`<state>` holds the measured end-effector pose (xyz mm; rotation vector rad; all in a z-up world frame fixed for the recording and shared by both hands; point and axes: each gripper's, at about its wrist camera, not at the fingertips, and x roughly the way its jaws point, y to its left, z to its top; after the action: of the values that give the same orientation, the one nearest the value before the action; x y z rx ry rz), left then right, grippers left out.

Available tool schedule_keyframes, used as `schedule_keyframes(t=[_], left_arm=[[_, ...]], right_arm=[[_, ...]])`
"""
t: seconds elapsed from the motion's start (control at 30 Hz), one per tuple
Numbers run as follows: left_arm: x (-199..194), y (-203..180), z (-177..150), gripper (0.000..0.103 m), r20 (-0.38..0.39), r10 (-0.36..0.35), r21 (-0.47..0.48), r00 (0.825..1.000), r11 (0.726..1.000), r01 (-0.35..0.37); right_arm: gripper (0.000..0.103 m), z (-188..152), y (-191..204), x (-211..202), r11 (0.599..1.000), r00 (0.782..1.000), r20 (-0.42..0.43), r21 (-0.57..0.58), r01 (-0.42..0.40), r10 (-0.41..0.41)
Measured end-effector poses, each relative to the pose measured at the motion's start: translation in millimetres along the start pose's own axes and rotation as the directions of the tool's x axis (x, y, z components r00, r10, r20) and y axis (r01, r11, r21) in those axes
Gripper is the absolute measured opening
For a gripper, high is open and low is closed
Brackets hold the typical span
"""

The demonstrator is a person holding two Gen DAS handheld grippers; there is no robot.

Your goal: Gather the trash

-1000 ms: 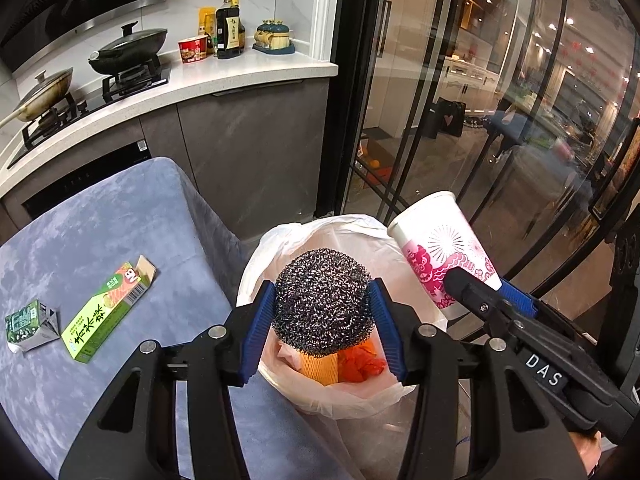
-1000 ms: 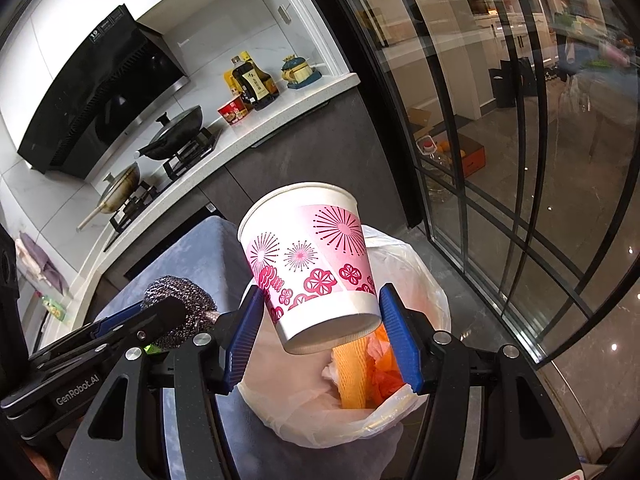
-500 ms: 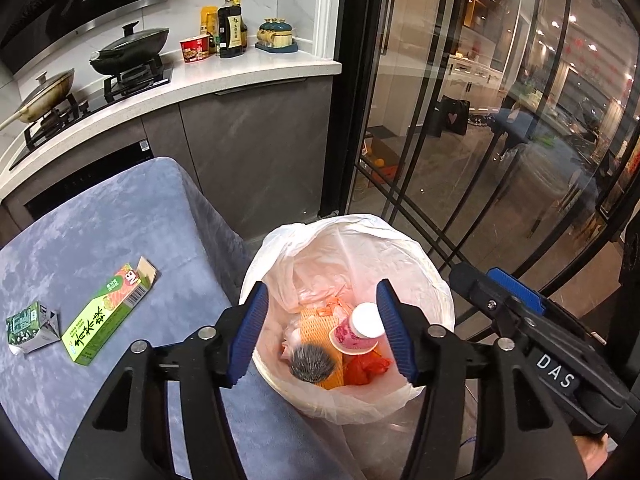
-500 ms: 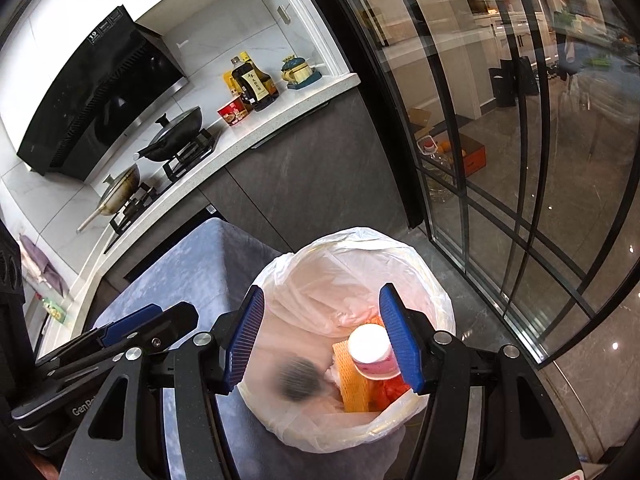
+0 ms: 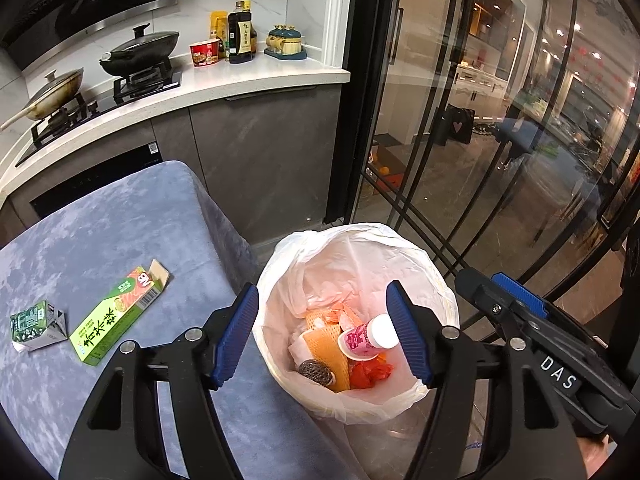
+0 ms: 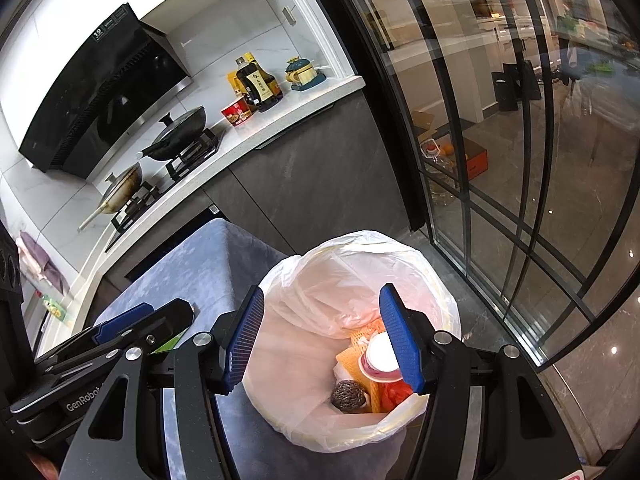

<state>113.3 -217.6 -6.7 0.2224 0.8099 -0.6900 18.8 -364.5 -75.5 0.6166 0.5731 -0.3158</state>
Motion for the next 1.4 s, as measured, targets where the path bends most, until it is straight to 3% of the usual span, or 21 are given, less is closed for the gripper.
schedule_keyframes(t=[0.13,0.37,0.67,1.07,1.4], left_arm=[[-6.2,8.7,-0.2,0.068,0.012,0.007,-0.015,1.000,1.000,-0.007],[-19.7,35.6,-3.7,0.069,0.028,0.030,-0.052,0.999,0.998,-0.028],[-43.0,101.8,-19.1,0.080,0.039,0.124,-0.166,0.992,0.979,-0.116],[-70.9,220.7,-54.9,0.090,-0.012,0.282,-0.348,0.959,0.898,-0.269],[-70.2,305.8,-78.9,0.091,-0.128,0.353,-0.505,0.927,0.781,-0.367]], right_arm=[[0.058,-0.9,7.1,-0.4,1.000,1.000,0.000,-0.011,-0.005,0.005],[0.058,-5.5,28.5,-0.6,0.999,1.000,-0.003,-0.043,-0.024,0.024],[0.058,-20.8,74.7,10.5,0.993,0.997,-0.041,-0.096,-0.074,0.070],[0.062,-69.0,167.4,56.9,0.971,0.977,-0.159,-0.173,-0.167,0.140],[0.064,-106.7,229.7,99.6,0.952,0.955,-0.250,-0.220,-0.214,0.157]])
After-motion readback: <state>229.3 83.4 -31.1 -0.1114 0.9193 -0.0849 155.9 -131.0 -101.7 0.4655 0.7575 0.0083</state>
